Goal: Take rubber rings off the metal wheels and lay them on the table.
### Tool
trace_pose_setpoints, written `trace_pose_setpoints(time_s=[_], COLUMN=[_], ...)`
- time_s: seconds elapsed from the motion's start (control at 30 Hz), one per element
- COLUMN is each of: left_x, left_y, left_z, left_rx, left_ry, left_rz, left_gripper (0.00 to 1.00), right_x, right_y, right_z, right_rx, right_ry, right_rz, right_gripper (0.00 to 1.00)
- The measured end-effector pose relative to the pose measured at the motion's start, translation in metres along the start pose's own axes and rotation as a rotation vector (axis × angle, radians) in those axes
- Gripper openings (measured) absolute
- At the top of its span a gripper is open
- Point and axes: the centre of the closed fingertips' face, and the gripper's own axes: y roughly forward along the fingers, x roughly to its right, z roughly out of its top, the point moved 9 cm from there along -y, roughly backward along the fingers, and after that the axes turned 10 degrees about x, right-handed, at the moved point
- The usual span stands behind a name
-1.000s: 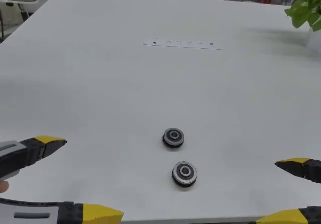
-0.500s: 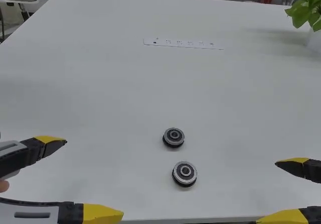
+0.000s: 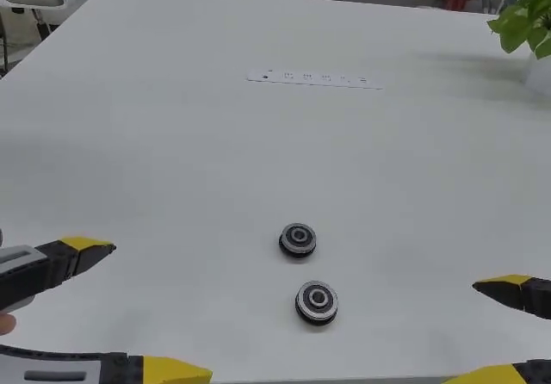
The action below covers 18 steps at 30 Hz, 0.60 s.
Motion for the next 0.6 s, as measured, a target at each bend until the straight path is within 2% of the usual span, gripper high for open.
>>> trace_pose_setpoints(time_s=[0.1,0.23,0.33,0.4,0.5,0.6], left_x=[0.000,0.001,0.001,0.001,0.001,0.003], left_y=[0.000,0.000,0.000,-0.001,-0.001,-0.001], left_z=[0.000,0.000,0.002,0.003,0.006,0.007], left_rx=[0.001,-0.005,0.003,0.009,0.015,-0.012], left_ry=[0.004,0.009,0.017,0.026,0.046,0.096], left_rz=[-0.003,-0.005,-0.006,-0.004,-0.009,-0.024], left_gripper=[1.00,1.00,1.00,0.99,0.99,0.99], right_x=[-0.001,-0.001,-0.001,-0.002,-0.004,-0.004], right_y=[0.000,-0.001,-0.001,-0.001,-0.002,-0.003], right_z=[0.001,0.005,0.005,0.006,0.011,0.016], right_rx=[0.007,0.058,0.062,0.060,0.089,0.122], right_ry=[-0.005,0.005,0.012,-0.010,-0.032,-0.033], right_rz=[0.004,0.007,0.006,0.006,0.010,0.030], right_gripper=[0.99,0.95,0.95,0.95,0.94,0.94])
